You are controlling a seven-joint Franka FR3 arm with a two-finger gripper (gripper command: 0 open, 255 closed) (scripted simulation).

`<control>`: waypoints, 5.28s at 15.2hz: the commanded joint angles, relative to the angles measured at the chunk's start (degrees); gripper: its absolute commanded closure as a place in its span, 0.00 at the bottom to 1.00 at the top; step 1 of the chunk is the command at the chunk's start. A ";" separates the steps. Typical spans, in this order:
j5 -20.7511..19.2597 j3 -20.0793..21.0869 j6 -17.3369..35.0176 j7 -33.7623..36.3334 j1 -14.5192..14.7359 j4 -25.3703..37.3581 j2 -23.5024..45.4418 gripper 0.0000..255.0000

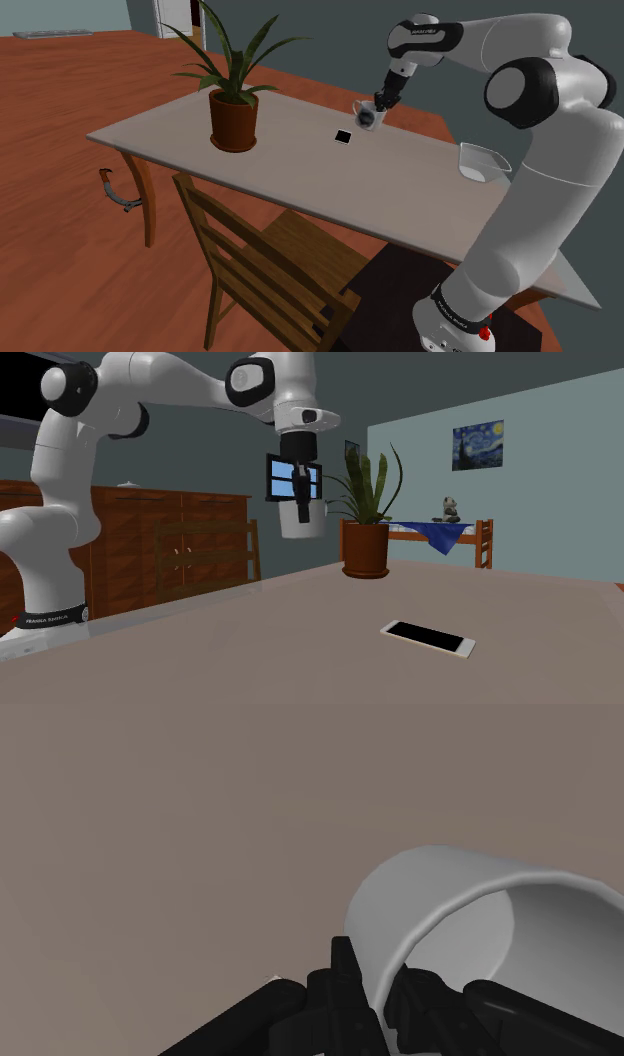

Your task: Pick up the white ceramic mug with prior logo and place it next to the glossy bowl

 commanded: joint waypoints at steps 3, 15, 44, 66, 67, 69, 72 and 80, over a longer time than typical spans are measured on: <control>-1.53 -1.70 1.98 -3.53 -1.55 -7.46 -5.47 1.00; -5.52 -8.29 2.67 -15.72 -8.03 -18.45 -15.66 1.00; -4.78 -21.20 9.76 -39.11 -17.74 -25.91 -13.97 1.00; 3.63 -21.17 23.92 -46.09 -18.61 -34.05 -4.97 1.00; 3.63 -21.17 23.92 -46.09 -18.61 -34.05 -4.97 1.00; 3.63 -21.17 23.92 -46.09 -18.61 -34.05 -4.97 1.00; 3.63 -21.17 23.92 -46.09 -18.61 -34.05 -4.97 1.00; 0.89 -21.73 20.57 -44.20 -18.28 -32.48 -7.66 0.00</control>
